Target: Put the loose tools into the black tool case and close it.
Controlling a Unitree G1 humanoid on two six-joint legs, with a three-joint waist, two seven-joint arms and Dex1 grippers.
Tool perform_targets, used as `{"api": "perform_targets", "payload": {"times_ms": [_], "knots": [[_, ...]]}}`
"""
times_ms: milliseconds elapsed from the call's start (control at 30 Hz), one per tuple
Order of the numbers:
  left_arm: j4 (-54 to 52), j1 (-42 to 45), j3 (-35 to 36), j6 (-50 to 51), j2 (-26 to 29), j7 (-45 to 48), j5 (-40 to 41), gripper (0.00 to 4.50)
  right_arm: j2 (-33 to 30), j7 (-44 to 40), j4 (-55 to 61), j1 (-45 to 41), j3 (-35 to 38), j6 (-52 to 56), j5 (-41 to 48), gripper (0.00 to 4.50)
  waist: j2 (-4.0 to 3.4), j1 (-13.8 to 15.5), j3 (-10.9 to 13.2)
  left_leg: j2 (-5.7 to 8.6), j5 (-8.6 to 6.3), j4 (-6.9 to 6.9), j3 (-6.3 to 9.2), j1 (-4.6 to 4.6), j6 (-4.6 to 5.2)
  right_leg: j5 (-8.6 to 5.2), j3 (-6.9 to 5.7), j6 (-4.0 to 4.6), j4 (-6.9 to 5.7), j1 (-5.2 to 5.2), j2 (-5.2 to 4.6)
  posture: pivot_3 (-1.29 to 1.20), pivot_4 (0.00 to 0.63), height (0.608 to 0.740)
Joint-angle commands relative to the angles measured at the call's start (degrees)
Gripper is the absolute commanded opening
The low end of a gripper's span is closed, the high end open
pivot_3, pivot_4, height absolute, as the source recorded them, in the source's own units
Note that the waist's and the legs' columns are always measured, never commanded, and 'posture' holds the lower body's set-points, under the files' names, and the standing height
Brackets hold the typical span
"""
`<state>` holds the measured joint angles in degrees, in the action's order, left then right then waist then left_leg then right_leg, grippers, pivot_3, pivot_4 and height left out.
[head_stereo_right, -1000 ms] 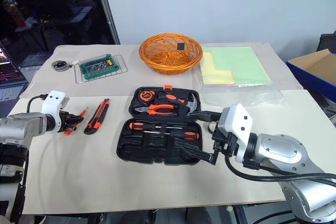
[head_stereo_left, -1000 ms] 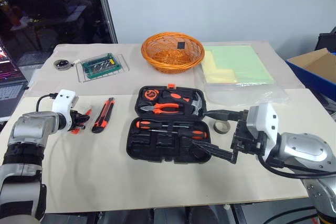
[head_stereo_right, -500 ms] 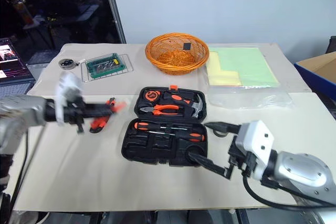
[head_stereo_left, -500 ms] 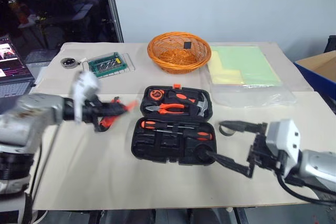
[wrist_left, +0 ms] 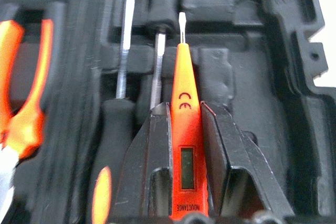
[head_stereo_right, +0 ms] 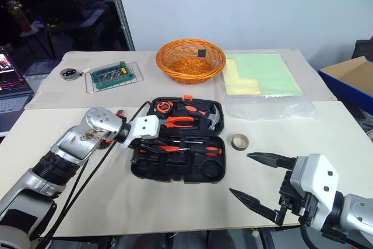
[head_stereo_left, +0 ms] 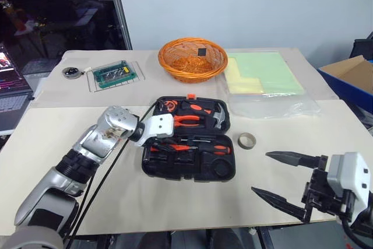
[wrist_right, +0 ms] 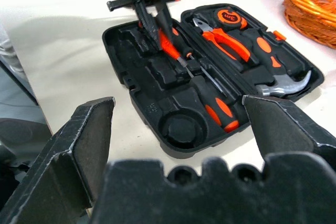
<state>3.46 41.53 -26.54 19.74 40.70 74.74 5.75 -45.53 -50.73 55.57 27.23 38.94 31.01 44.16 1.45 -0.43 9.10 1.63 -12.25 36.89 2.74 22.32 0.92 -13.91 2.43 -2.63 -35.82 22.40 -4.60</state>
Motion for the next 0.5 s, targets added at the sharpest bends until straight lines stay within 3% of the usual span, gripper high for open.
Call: {"api": "perform_targets", "payload": {"times_ms": [33, 500], "knots": [[-0.4, 1.0, -0.5, -0.1, -0.3, 1.4, -1.8, 0.37, -0.4, 0.8, 2.0, 0.2, 1.2, -1.1, 1.3, 4.5, 0.0, 0.1, 0.0, 0.0, 0.0, 0.0, 0.0, -0.01, 0.0, 0.0, 0.0, 0.0, 0.0, -0.01, -0.01, 0.0, 0.15, 0.74], [-2.5, -1.3, -1.2, 4.1, -0.6, 0.6, -5.0, 0.37, -0.9, 3.3, 2.4, -1.5, -1.9, -1.1, 1.1, 4.5, 0.0, 0.1, 0.0, 0.0, 0.0, 0.0, 0.01, -0.04, 0.0, -0.01, -0.01, -0.02, -0.01, -0.04, -0.01, 0.0, 0.15, 0.74]]}}
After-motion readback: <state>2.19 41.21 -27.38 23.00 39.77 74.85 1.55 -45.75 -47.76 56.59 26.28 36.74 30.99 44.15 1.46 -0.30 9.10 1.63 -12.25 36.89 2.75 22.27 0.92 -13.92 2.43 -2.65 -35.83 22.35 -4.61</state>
